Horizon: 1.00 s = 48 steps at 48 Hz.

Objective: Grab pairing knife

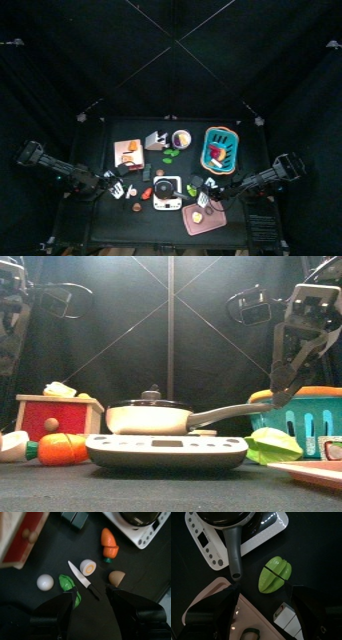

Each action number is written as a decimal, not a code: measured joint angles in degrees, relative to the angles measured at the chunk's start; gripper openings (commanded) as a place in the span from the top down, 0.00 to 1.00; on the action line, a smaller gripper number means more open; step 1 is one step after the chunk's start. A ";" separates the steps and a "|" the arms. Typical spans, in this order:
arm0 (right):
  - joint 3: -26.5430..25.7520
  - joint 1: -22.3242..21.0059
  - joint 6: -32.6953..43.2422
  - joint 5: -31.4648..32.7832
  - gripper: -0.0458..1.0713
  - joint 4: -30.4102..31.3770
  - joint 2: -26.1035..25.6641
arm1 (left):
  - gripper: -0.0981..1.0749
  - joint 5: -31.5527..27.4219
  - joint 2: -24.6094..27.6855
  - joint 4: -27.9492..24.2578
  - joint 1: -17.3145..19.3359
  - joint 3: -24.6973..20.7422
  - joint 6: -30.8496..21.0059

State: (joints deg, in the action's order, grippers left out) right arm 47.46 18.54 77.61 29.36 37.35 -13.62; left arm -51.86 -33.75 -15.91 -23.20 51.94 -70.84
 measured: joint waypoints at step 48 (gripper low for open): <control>-1.05 -0.09 0.00 0.00 0.06 -0.79 4.04 | 0.18 5.10 28.56 2.99 -9.93 -5.54 -23.99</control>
State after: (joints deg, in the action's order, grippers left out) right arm 46.41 18.46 77.61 29.36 36.56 -9.58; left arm -46.76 -5.19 -12.92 -33.13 46.41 -94.83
